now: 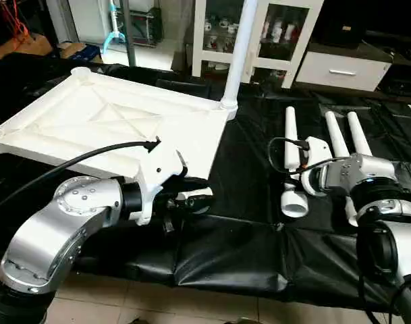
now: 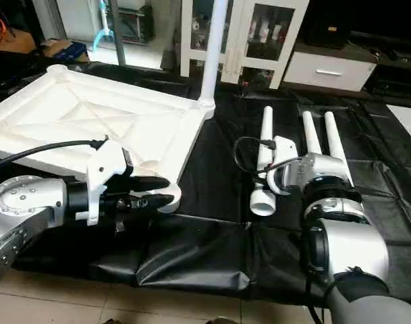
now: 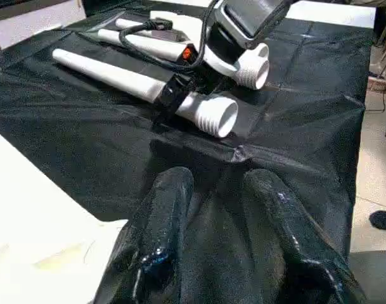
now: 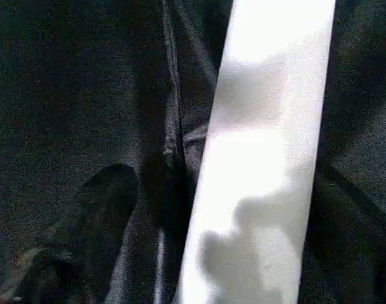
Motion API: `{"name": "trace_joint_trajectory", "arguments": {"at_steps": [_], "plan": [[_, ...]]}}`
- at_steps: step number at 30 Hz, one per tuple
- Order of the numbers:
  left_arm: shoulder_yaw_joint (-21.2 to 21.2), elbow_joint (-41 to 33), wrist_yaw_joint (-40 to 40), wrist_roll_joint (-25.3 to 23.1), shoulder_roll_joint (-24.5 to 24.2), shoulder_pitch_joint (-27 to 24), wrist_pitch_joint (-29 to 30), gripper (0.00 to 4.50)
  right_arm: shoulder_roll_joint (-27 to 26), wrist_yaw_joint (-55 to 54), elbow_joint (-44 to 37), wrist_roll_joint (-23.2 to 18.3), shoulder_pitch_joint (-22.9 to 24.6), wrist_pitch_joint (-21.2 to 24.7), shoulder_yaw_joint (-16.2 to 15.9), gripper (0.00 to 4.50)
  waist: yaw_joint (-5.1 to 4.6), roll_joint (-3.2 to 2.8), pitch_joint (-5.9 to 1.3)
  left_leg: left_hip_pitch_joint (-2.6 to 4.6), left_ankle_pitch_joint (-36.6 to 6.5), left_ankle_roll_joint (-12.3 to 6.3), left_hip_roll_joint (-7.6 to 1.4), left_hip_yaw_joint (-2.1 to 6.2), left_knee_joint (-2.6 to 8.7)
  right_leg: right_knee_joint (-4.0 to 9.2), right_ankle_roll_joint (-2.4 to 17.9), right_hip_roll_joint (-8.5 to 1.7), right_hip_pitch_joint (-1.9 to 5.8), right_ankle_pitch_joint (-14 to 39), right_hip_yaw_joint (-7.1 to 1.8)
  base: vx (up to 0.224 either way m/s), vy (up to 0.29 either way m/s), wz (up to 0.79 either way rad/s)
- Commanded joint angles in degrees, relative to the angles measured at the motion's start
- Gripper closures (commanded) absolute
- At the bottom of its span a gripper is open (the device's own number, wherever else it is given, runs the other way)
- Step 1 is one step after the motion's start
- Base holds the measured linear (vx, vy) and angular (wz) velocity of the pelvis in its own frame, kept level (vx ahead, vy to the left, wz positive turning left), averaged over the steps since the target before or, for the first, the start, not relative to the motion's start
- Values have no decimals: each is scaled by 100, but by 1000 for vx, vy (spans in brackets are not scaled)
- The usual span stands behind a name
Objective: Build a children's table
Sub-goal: Pick table leg
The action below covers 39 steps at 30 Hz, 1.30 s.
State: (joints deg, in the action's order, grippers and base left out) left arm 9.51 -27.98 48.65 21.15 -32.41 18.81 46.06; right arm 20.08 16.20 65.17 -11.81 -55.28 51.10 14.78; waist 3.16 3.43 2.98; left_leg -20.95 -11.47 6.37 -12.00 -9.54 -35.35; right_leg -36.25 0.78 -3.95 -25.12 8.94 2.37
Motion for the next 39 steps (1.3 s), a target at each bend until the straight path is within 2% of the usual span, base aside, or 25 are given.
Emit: {"name": "trace_joint_trajectory", "arguments": {"at_steps": [1,11,13,14,16,20,25,31,32,33,34,35,36,37,38,39], "plan": [[55,-152,10,59,-38,121,52,289,64,-10,253,-56,62,123,16,70,8,-25,-387,0,-942,203,9,-81,374,375,921,-213,358,1451,-141,0,0,0],[130,-137,-33,105,-36,189,92,289,145,-42,443,-14,199,92,100,152,29,-21,-396,0,-989,223,11,-78,373,372,935,-212,361,1401,-126,0,0,0],[127,-125,-41,120,-41,200,89,289,156,-99,473,-64,205,65,157,160,33,-23,-399,-5,-974,228,12,-75,373,369,927,-217,367,1394,-126,0,0,0],[125,-122,-42,126,-44,201,87,289,160,-113,480,-76,205,55,170,184,32,-20,-398,-10,-979,229,13,-73,375,372,916,-216,368,1418,-124,0,0,0],[114,-109,-49,155,-45,208,85,289,172,-144,496,-106,205,22,220,184,33,-24,-403,-7,-973,244,12,-73,374,368,909,-219,366,1423,-122,0,0,0],[43,-66,-127,182,54,202,-2,289,201,-289,498,-227,237,-100,432,231,29,-24,-405,-3,-1014,253,9,-74,375,371,915,-213,365,1374,-121,0,0,0],[-26,-14,-206,209,148,225,-44,289,217,-293,408,-292,273,-162,507,253,23,-23,-403,0,-1098,240,12,-71,373,391,881,-214,358,1525,-114,0,0,0],[6,-1,-313,147,148,201,-163,289,256,-514,-25,-415,420,-176,696,259,32,-25,-405,6,-1095,240,13,-70,374,394,834,-207,355,1519,-108,0,0,0],[-41,12,-357,162,209,210,-198,289,247,-631,-266,-423,511,-260,741,260,39,-75,-408,16,-1046,246,15,-77,372,404,836,-203,350,1384,-111,0,0,0],[-149,89,-475,163,371,295,-323,289,213,-713,-755,-378,697,-473,735,260,50,-95,-416,22,-989,254,18,-71,375,375,878,-191,360,1231,-106,0,0,0],[-181,117,-511,162,421,327,-361,289,200,-720,-902,-360,755,-557,726,261,51,-78,-407,14,-948,234,25,-83,376,401,868,-183,362,1170,-109,0,0,0],[-348,276,-749,179,683,535,-451,289,119,-617,-1427,-374,995,-1116,764,261,72,-115,-420,28,-934,225,18,-92,364,390,900,-192,360,1033,-121,0,0,0],[-446,372,-896,193,836,664,-484,272,69,-532,-1697,-400,1126,-1476,801,261,78,-83,-436,41,-930,206,17,-91,354,384,929,-189,364,992,-112,0,0,0],[-540,495,-1100,189,982,803,-482,262,45,-412,-1958,-429,1232,-1727,784,261,66,-86,-431,-6,-912,191,25,-79,375,371,931,-187,407,993,-109,0,0,0],[-651,696,-1375,140,1155,988,-550,255,4,-230,-2399,-486,1370,-1903,738,261,71,-64,-426,12,-990,146,24,-97,357,404,886,-188,383,1094,-118,0,0,0],[-698,782,-1483,120,1220,1057,-589,255,-20,-154,-2597,-531,1422,-1927,733,261,68,-81,-426,-3,-996,91,38,-85,364,420,848,-186,415,1179,-113,0,0,0]]}}
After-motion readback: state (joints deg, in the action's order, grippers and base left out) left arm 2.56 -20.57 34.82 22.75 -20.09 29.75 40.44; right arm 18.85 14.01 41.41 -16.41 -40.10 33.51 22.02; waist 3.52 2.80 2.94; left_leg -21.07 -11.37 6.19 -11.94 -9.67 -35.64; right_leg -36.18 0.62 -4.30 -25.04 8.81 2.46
